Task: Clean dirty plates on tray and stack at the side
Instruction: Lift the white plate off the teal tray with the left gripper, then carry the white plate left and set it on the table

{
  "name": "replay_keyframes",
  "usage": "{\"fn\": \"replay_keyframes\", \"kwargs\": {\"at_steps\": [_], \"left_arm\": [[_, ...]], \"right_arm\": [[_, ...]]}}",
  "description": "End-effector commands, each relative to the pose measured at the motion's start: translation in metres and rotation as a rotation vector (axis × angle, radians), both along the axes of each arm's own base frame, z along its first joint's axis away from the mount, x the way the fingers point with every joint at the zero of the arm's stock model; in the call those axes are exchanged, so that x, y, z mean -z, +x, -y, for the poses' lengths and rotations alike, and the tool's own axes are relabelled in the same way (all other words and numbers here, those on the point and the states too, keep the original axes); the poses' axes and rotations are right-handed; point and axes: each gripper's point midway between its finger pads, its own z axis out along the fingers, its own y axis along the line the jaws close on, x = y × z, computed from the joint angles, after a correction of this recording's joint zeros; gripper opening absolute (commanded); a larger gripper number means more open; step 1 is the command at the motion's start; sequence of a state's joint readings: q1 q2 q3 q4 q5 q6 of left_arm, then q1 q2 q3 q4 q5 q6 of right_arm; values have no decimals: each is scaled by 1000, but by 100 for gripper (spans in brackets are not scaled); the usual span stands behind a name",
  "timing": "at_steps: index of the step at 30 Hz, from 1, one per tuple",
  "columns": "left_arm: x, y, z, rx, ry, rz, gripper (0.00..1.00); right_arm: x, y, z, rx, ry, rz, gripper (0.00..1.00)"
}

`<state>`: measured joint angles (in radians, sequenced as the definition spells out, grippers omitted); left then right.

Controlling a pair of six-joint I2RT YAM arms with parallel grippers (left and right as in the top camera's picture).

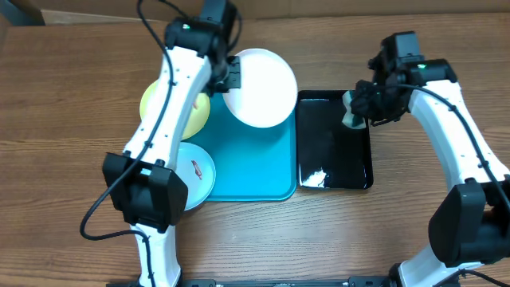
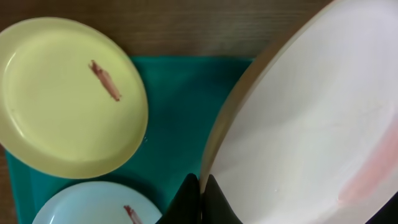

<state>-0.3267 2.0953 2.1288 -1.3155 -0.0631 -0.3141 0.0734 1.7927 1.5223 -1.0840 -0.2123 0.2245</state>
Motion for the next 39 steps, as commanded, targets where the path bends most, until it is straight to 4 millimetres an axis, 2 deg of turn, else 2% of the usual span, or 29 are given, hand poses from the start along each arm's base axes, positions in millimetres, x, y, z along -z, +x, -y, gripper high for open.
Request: {"fn": "replay_keyframes", "kwargs": {"at_steps": [1, 8, 13, 19, 26, 32, 39], "left_arm": [[-12, 4, 25, 62, 56, 81, 4], [-27, 9, 57, 100, 205, 238, 4], [-50, 7, 66, 93, 410, 385, 4], [-81, -9, 96, 109, 580, 555, 4], [-104, -28, 123, 116, 661, 682, 4], [-107, -31, 130, 116, 655, 704, 4], [-101, -31, 134, 136, 623, 681, 4]], "right_arm": [[-27, 4, 0, -21, 57, 61, 4], [-23, -10, 2, -47, 68, 8, 4], [-21, -13, 2, -48, 67, -11, 4], [-21, -13, 2, -48, 67, -11, 4], [-21, -13, 2, -48, 67, -11, 4], [-21, -13, 2, -48, 67, -11, 4], [-21, -13, 2, -48, 67, -10, 4]]}}
